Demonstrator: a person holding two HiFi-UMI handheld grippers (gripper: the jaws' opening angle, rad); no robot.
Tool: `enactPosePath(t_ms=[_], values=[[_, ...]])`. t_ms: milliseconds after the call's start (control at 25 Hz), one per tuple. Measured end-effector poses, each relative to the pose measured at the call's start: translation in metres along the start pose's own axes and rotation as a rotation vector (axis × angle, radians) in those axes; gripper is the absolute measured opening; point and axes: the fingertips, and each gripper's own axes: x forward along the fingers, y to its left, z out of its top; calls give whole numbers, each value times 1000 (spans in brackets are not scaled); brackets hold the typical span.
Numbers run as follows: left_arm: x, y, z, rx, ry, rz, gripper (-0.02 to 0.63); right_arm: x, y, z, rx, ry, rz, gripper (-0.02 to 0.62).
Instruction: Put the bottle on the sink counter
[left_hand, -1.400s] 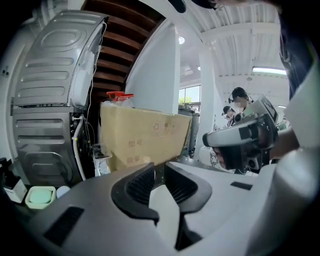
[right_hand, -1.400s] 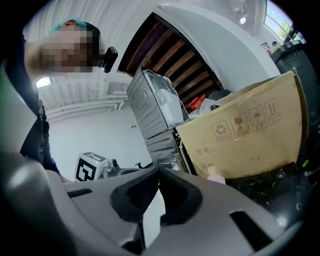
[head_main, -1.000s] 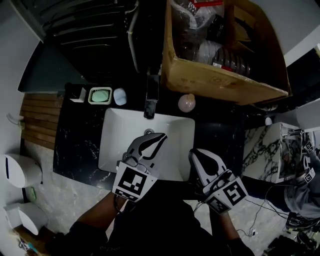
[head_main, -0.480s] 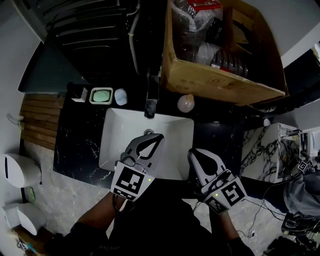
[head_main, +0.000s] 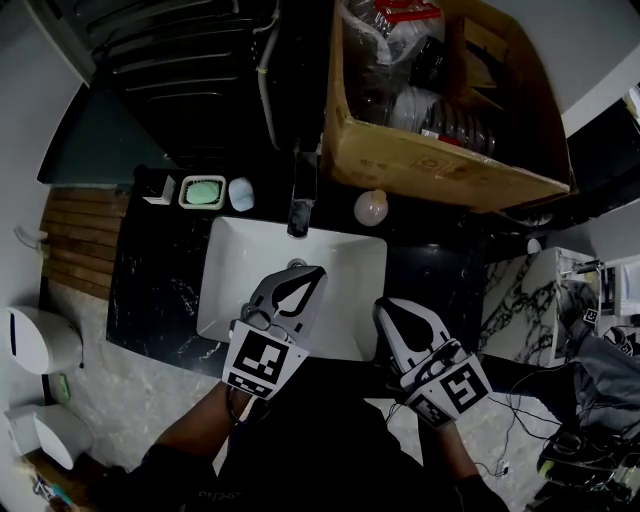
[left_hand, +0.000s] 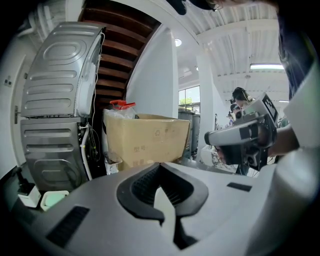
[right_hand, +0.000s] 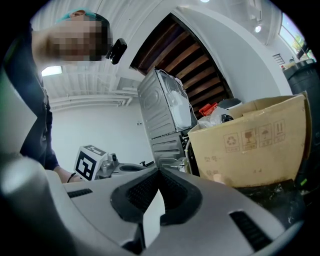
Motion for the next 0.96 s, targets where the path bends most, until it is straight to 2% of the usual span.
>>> enactPosePath(t_ms=[960], values=[[2,-7,-5,-6,20,14,8,-7,-5,-4,2,18,6,26]])
